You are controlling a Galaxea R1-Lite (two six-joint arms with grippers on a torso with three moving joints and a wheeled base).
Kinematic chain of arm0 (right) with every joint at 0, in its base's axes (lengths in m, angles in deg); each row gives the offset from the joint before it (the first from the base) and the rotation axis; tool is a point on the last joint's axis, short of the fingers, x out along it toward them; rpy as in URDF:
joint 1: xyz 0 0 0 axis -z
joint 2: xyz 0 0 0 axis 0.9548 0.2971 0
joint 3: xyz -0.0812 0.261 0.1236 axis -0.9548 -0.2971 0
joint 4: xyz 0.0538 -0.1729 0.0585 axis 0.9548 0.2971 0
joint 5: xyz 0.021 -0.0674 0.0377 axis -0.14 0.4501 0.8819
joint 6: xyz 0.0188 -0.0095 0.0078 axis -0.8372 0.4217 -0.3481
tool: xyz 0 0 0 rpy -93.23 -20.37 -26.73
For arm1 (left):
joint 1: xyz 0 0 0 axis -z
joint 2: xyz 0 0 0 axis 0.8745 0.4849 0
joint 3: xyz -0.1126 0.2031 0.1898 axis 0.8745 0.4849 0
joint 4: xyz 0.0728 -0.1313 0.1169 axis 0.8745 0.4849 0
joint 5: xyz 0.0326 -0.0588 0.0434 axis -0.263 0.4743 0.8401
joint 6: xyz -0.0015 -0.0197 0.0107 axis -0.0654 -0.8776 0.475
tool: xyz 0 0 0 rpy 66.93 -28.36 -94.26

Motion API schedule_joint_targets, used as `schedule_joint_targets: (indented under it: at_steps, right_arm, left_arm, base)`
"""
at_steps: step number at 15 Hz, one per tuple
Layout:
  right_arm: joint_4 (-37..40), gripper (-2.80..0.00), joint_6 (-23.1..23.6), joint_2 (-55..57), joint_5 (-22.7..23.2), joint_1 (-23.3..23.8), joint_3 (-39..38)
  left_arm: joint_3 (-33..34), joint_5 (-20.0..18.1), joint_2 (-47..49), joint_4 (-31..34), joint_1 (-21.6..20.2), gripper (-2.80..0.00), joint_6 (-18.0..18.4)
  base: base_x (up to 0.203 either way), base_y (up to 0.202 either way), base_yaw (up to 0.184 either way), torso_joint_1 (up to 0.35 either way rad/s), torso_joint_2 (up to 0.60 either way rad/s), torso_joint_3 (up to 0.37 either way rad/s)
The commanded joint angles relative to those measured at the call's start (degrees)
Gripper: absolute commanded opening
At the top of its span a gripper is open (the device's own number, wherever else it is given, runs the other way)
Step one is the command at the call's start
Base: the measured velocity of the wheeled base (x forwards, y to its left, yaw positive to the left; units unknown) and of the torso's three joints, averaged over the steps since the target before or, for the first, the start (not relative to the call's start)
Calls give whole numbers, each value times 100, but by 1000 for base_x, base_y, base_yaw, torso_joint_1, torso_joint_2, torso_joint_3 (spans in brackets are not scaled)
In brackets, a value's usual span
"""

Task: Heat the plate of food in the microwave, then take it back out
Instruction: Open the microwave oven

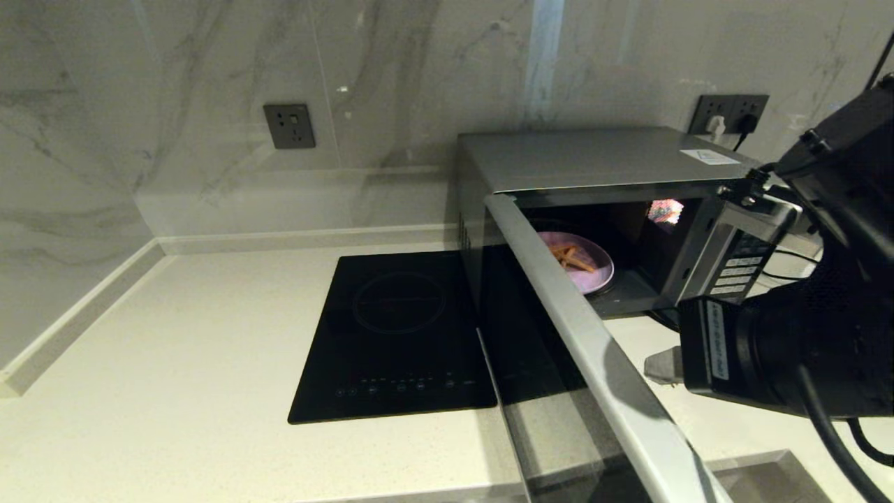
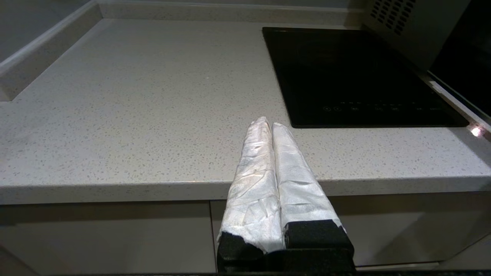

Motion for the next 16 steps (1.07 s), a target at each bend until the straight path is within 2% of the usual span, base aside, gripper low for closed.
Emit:
schedule_joint_targets:
  at_steps: [1, 8, 10, 13, 16]
  right_arm:
    - [24, -280, -31, 210, -2, -217, 176]
    - [16, -280, -42, 258, -13, -362, 259]
    - [16, -280, -211, 122, -67, -319, 150]
    - [16, -280, -564, -64, -639, 54, -78]
    - [16, -280, -784, -451, -908, 678, -534]
  left_arm:
    - [0, 3, 9, -2, -1, -280, -11]
    - [0, 3, 9, -2, -1, -280, -2]
    - [0, 3, 9, -2, -1, -280, -11]
    - [0, 3, 9, -2, -1, -280, -2]
    - [0, 3, 9, -2, -1, -280, -4]
  base:
    - [0, 0, 0, 0, 0, 0]
    - [0, 0, 0, 0, 0, 0]
    - [0, 0, 0, 0, 0, 0]
    - [0, 0, 0, 0, 0, 0]
    - [0, 0, 0, 0, 0, 0]
